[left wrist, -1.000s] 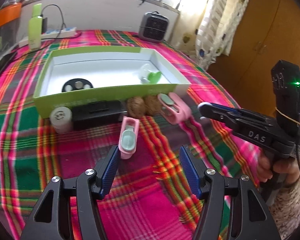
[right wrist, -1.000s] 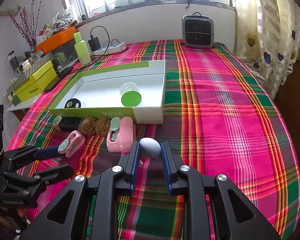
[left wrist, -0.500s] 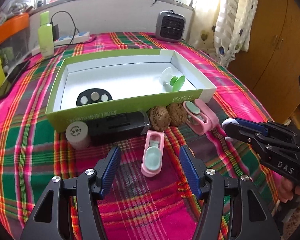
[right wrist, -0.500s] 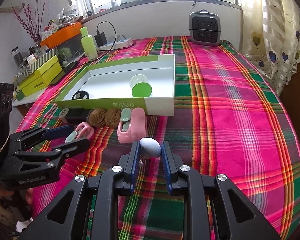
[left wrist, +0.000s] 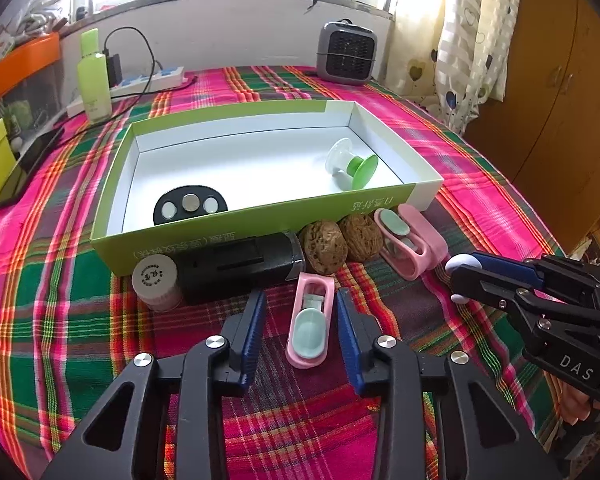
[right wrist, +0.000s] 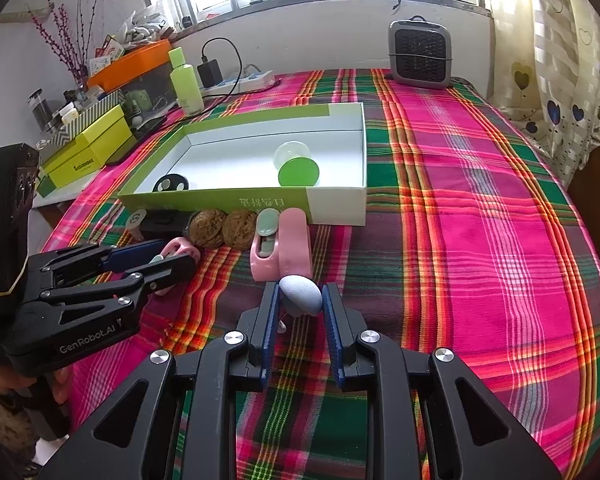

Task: Organize objects
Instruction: 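Grasp the pink clip with the left gripper while the right holds the knob, then carry the knob and pink clip over the box with both grippers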

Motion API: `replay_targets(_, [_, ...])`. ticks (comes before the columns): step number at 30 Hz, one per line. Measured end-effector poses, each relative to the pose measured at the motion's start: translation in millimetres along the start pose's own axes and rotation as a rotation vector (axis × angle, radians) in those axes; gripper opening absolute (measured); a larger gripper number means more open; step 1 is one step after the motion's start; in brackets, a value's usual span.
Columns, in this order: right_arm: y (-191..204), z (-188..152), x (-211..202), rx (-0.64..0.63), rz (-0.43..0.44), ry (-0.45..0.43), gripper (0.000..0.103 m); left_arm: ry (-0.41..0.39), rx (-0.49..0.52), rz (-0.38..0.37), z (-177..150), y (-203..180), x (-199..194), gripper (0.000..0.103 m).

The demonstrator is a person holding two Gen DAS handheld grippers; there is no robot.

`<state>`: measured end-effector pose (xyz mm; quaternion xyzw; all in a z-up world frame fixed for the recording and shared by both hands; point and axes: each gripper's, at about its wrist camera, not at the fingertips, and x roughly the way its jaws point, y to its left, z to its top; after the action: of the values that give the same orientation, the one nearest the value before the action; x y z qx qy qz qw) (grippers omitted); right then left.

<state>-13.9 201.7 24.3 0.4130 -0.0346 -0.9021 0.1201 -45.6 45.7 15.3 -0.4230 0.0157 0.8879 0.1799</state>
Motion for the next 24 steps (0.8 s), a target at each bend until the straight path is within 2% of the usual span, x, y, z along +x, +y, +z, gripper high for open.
replay_targets(9, [2,0,-2,-0.001,0.002,-0.006,0.023,0.001,-0.019,-0.004,-1,1,-1,0.017])
replay_targets(24, [14,6,-2,-0.031,0.024,-0.017,0.023,-0.032,-0.036,-0.006,0,2,-15,0.016])
